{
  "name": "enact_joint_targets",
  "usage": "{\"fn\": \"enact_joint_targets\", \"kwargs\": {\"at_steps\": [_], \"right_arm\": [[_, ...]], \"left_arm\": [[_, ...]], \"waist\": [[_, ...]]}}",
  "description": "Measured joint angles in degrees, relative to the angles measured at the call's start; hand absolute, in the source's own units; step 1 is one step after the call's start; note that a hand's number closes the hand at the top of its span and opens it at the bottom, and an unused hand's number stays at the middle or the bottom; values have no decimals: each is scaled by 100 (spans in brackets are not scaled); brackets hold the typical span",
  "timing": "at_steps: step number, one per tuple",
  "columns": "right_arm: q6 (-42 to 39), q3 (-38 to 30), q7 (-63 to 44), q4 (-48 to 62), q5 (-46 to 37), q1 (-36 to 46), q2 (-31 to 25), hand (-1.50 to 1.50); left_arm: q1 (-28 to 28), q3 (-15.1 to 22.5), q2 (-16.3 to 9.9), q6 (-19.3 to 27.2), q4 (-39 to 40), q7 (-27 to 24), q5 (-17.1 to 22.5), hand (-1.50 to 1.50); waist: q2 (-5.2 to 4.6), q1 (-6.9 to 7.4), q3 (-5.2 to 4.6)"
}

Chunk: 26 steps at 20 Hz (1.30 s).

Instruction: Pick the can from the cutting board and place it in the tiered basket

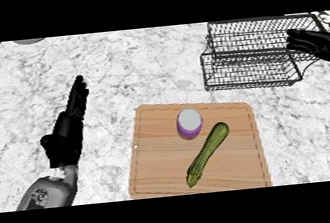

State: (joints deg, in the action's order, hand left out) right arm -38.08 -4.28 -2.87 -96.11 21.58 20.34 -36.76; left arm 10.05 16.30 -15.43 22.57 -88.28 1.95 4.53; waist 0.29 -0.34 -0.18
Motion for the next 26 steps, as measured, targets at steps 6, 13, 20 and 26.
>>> {"fn": "enact_joint_targets", "kwargs": {"at_steps": [6, 13, 20, 26], "right_arm": [[263, 760, -1013, -1184, -1162, 436, -293, -150], [433, 1758, -2869, -1714, -1484, 1292, 210, -150], [228, 2189, -3958, -1832, -1627, 1760, 824, -150], [93, 2564, -4441, -1886, -1724, 1717, 1027, -150]], "left_arm": [[94, 15, 99, -17, 124, -15, -48, 0], [128, -77, 230, -112, 291, -125, -109, 0], [-60, -145, 315, -236, 81, -83, -255, 0], [3, -231, 439, -272, 196, -156, -373, 0]], "waist": [[2, 13, 0], [-15, 61, 6], [-19, 62, 12], [-22, 43, 13]]}}
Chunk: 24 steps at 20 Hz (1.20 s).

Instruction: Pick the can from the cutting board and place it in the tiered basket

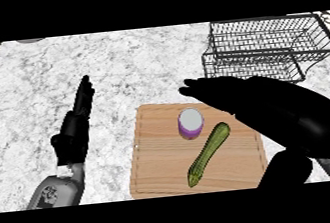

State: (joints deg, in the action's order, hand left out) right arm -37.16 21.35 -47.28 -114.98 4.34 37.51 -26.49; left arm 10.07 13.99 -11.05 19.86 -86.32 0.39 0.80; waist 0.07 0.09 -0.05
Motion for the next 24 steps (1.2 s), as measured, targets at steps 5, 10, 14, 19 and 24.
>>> {"fn": "enact_joint_targets", "kwargs": {"at_steps": [5, 10, 14, 19, 24], "right_arm": [[-79, 199, -122, -53, -195, -171, 41, -150], [-274, 209, 5, -75, -616, -324, -58, -150], [-457, 226, 210, 25, -1060, -427, -40, -150], [-714, 290, 634, 211, -1622, -453, 54, -150], [-685, 591, 1216, 255, -2511, -575, 193, -150]], "left_arm": [[-5, -71, 47, -34, -63, 121, -71, 0], [15, -119, 96, -89, -117, 190, -156, 0], [-31, -260, 40, -239, -195, 227, -127, 0], [-82, -264, 182, -278, -165, 146, -233, 0], [-87, -294, 271, -285, -212, 228, -333, 0]], "waist": [[2, -4, 2], [-1, -6, 3], [-4, 4, 4], [-9, 13, 4], [-10, 15, 5]]}}
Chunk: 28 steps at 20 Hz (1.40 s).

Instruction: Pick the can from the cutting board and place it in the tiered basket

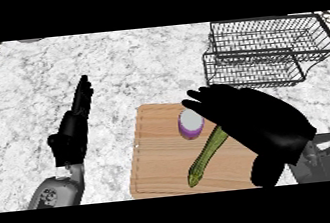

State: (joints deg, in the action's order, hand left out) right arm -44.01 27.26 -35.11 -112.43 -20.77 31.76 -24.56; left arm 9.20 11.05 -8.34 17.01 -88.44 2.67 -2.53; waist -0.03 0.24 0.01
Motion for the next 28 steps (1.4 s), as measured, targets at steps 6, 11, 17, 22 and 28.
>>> {"fn": "enact_joint_targets", "kwargs": {"at_steps": [6, 11, 17, 22, 28], "right_arm": [[75, -41, 325, 284, -824, -129, 248, -150], [129, -196, 633, 491, -1287, -402, 335, -150], [213, -355, 1192, 964, -1666, -626, 505, -150], [304, -452, 1685, 1292, -1967, -621, 702, -150], [252, -535, 2025, 1537, -2288, -677, 946, -150]], "left_arm": [[-33, -97, 73, -111, 21, -72, -88, 0], [12, -212, 116, -226, 42, -35, -128, 0], [-11, -332, 151, -362, 27, -33, -180, 0], [-161, -267, 282, -353, -213, 74, -325, 0], [-174, -362, 398, -395, -57, -96, -417, 0]], "waist": [[2, -2, 0], [3, -11, -1], [1, -10, 0], [3, -4, 0], [3, -10, -2]]}}
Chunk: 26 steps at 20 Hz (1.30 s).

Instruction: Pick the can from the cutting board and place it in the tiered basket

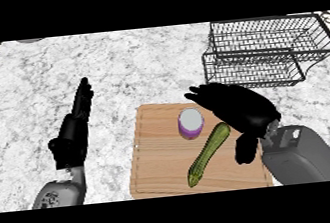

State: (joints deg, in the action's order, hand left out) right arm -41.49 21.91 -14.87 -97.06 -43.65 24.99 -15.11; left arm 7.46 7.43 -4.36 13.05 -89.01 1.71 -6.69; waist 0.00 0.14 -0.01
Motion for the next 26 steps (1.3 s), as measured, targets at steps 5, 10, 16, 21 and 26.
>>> {"fn": "enact_joint_targets", "kwargs": {"at_steps": [5, 10, 16, 21, 26], "right_arm": [[0, -2, 82, 256, -278, 4, 320, -150], [30, -14, 176, 584, -552, 90, 588, -150], [-12, -86, 232, 842, -821, 163, 812, -150], [134, -139, 475, 1127, -1024, 129, 885, -150], [282, -133, 596, 1299, -1219, 46, 1034, -150]], "left_arm": [[141, -65, 52, -59, -75, 212, -57, 0], [25, -111, 86, -132, -105, 122, -91, 0], [-4, -138, 144, -177, -120, 98, -169, 0], [59, -190, 175, -223, -90, 137, -215, 0], [36, -232, 203, -269, -49, 83, -248, 0]], "waist": [[1, 1, 0], [0, 4, 1], [0, 2, 0], [-1, 0, 1], [0, 0, 1]]}}
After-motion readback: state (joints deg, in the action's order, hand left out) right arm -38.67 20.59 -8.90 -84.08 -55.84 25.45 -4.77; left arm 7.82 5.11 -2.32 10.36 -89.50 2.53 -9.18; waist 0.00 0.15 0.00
